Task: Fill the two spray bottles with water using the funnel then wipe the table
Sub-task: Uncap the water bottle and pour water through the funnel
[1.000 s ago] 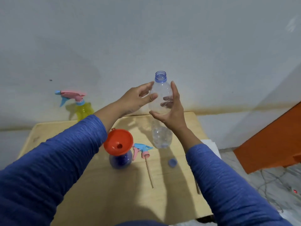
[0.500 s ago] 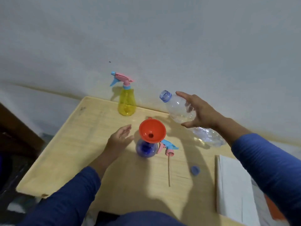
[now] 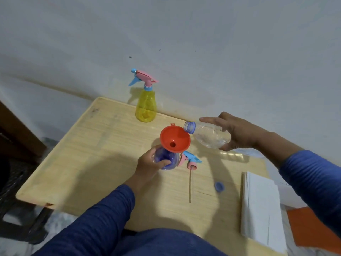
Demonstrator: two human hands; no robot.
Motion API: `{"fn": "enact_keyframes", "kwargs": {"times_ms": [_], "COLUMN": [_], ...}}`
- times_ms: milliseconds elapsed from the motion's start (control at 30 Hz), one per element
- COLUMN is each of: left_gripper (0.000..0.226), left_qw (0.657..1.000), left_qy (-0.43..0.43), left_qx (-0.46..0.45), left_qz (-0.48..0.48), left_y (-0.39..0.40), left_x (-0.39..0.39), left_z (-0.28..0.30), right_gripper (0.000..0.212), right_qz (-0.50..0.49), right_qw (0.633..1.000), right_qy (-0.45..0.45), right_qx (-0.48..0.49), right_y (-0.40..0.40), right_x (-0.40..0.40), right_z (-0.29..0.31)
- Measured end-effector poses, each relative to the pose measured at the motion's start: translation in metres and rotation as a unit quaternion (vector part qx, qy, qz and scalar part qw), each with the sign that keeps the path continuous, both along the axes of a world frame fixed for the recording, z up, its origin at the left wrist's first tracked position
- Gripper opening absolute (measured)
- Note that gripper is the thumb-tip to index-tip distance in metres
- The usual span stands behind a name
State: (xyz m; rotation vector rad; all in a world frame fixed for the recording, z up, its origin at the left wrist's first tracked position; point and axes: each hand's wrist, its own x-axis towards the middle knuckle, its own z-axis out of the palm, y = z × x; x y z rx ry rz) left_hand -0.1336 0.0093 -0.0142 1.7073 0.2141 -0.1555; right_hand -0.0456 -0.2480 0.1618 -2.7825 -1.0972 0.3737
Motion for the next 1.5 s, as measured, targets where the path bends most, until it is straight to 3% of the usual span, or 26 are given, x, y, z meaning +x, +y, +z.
{"fn": "enact_keyframes", "kwargs": {"times_ms": [233, 533, 967, 1500], "left_gripper": [0.049, 0.051, 0.041, 0.044], "left_qw": [1.0, 0.999, 0.994, 0.993], "left_qy": [-0.012, -0.026, -0.05, -0.052], "left_qx": [-0.011, -0.01, -0.004, -0.015], "left_qz": [0.01, 0.017, 0.093, 0.102], "left_y": [-0.001, -0.003, -0.018, -0.017], "left_x": [-0.001, -0.001, -0.017, -0.016], "left_z": [-0.003, -0.007, -0.004, -0.005], "right_gripper": [0.118, 0.109, 0.106, 0.112], "right_qz": [0.013, 0.025, 0.027, 0.066], "right_qw": [0.998, 0.988, 0.986, 0.972], "right_qy": [-0.033, -0.088, -0.096, -0.139], "right_qx": [-0.052, -0.125, -0.134, -0.176], "right_y": [-0.002, 0.001, -0.001, 0.001], "right_x": [0.002, 0.0, -0.002, 0.005], "right_z": [0.003, 0.014, 0.019, 0.016]}}
